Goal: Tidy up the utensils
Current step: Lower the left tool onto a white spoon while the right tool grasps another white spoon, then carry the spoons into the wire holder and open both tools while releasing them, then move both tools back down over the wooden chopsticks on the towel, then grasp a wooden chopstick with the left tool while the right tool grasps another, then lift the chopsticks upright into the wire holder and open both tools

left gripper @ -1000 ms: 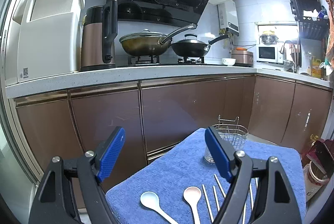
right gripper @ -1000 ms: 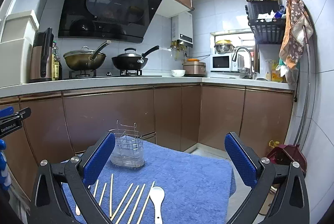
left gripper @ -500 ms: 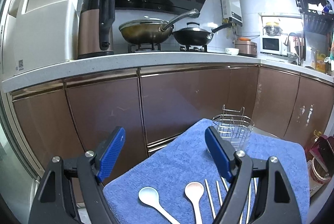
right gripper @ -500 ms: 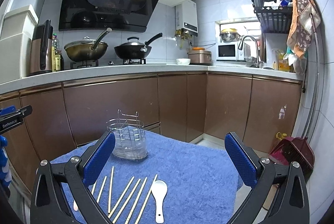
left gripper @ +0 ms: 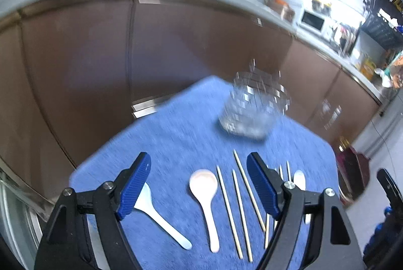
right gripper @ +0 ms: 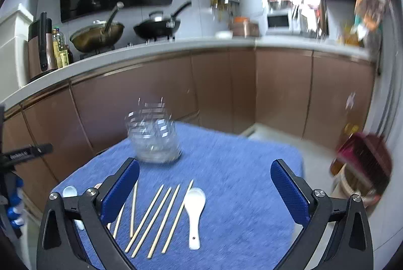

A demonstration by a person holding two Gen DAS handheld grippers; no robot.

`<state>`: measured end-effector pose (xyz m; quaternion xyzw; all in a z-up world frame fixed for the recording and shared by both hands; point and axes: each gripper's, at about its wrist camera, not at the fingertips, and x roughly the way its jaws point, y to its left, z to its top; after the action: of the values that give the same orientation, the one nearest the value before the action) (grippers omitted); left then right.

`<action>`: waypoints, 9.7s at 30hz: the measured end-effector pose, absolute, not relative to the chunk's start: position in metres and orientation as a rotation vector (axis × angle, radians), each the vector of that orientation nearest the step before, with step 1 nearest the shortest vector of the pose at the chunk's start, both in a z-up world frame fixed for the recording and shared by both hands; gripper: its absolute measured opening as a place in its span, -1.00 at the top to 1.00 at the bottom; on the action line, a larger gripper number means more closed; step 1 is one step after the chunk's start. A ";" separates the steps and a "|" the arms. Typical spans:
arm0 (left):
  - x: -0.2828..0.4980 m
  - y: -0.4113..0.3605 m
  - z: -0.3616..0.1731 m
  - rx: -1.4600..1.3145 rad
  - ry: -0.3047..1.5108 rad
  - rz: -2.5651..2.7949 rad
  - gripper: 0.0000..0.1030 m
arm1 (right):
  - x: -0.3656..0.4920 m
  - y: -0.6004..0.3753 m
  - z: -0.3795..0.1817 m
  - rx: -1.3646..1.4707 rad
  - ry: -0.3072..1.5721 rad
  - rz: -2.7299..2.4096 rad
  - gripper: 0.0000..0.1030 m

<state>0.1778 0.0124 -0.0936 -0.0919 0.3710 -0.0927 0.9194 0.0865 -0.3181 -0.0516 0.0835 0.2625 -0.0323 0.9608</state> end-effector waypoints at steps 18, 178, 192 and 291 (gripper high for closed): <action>0.260 0.000 -0.194 -0.191 1.078 -0.372 -0.18 | 0.236 -0.353 -0.208 0.329 1.074 0.253 0.09; 0.272 -0.072 -0.205 -0.240 1.275 -0.359 0.91 | 0.279 -0.274 -0.195 0.246 1.142 0.032 0.90; 0.195 -0.058 -0.118 -0.266 0.998 -0.460 0.91 | 0.181 -0.276 -0.105 0.243 0.882 0.091 0.90; 0.371 -0.095 -0.056 -0.308 0.259 -0.194 0.55 | 0.274 -0.308 -0.063 0.365 0.319 0.085 0.07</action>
<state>0.3708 -0.0953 -0.0558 -0.1525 0.1282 -0.0961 0.9752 0.2741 -0.3077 -0.0627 0.1807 0.1580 0.0423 0.9698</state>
